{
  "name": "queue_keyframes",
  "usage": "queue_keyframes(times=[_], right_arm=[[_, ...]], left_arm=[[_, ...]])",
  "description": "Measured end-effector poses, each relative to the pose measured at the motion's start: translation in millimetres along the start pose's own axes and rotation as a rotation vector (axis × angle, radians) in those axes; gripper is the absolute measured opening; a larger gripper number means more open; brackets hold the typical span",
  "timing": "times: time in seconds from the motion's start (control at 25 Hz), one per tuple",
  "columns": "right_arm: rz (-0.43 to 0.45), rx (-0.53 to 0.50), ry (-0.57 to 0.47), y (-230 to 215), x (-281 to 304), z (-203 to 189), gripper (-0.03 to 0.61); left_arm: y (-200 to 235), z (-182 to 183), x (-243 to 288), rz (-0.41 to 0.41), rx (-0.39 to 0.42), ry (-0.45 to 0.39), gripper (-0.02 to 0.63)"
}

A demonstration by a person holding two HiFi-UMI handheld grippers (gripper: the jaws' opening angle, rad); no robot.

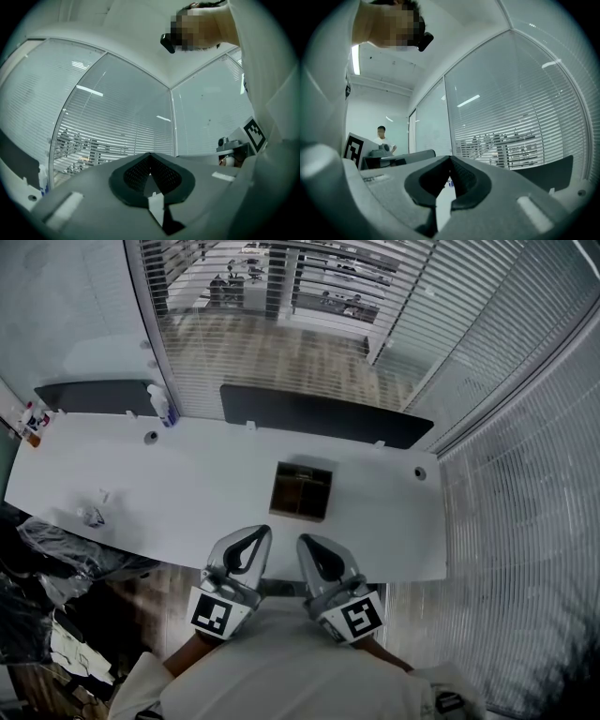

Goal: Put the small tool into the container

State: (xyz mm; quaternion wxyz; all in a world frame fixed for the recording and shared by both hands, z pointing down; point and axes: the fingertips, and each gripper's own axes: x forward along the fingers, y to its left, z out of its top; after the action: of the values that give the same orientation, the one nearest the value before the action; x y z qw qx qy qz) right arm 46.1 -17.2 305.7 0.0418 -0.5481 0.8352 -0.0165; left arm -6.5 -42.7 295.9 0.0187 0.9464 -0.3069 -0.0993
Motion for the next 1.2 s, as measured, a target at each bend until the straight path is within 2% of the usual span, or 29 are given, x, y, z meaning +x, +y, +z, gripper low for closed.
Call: queue_keyframes(times=[0.4, 1.2], right_arm=[[0.024, -0.020, 0.014, 6.5, 3.0, -0.6, -0.002], [0.014, -0.027, 0.038, 1.5, 5.3, -1.7, -0.002]], left_arm=[[1.3, -3.4, -0.7, 0.005, -0.012, 0.009, 0.003], [-3.4, -11.3, 5.8, -0.017, -0.025, 0.042, 0.003]])
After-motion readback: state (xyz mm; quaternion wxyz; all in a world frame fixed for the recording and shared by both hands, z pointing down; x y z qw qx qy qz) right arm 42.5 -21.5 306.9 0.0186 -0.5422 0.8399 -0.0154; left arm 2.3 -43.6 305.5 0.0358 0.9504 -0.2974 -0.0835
